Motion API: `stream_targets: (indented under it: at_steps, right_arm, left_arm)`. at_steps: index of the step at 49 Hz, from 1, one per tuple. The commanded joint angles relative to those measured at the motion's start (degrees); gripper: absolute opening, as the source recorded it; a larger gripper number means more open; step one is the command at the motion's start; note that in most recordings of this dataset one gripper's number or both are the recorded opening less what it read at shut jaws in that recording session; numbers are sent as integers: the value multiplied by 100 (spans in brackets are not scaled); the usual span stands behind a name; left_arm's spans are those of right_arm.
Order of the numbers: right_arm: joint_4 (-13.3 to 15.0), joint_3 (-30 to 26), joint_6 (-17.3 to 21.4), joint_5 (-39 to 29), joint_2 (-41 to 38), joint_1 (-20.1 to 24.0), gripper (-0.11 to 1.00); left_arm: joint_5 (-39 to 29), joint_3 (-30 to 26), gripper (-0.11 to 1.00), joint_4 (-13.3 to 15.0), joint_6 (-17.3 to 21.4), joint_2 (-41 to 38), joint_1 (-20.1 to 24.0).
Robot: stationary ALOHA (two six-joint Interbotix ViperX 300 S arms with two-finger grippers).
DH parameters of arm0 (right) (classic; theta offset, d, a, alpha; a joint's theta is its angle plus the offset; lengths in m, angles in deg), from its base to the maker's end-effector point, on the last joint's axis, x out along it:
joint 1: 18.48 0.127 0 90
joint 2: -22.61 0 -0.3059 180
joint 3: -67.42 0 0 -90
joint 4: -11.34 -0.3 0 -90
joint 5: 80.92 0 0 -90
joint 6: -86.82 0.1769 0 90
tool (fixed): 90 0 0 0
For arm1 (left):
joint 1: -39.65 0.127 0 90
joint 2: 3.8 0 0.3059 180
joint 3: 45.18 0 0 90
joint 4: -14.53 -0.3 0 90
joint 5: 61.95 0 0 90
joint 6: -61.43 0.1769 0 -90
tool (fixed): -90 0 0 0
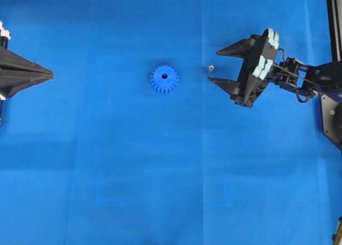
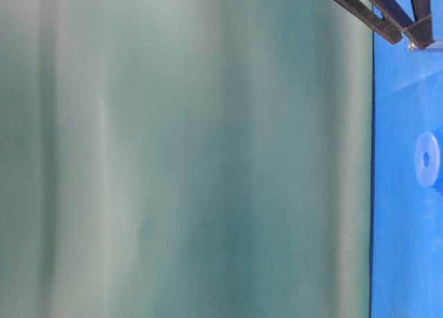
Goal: Insert the shaft placed at a random location into the center hole of the small gear at another random location.
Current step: 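Move the open right gripper left toward the upright silver shaft, then close the right gripper around the silver shaft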
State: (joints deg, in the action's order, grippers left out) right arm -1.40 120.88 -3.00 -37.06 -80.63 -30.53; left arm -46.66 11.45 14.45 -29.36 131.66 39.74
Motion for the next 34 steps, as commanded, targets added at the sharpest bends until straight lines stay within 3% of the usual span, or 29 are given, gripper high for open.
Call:
stream_targets:
  at_steps: [1,13,16,23,27,34]
  right_arm:
    - [-18,-88,9,79,0,-9,80]
    - [-18,-193,9,70,-149,-9,69]
    - [-18,-211,9,62,-176,-9,60]
    - [18,-211,0,70,-185,-9,22]
    - [53,-211,0,62,-185,-9,6]
    - [70,-220,9,53,-176,9,3]
  left_arm:
    - [35,-62,0,0,9,-18,9]
    - [0,-53,0,0,9,-9,9]
    - [-9,-44,0,0,9,-9,0]
    - [-9,-44,0,0,9,9,9]
    - [-9,-44,0,0,9,18,9]
    - [-44,-44,0,-9,9,18,0]
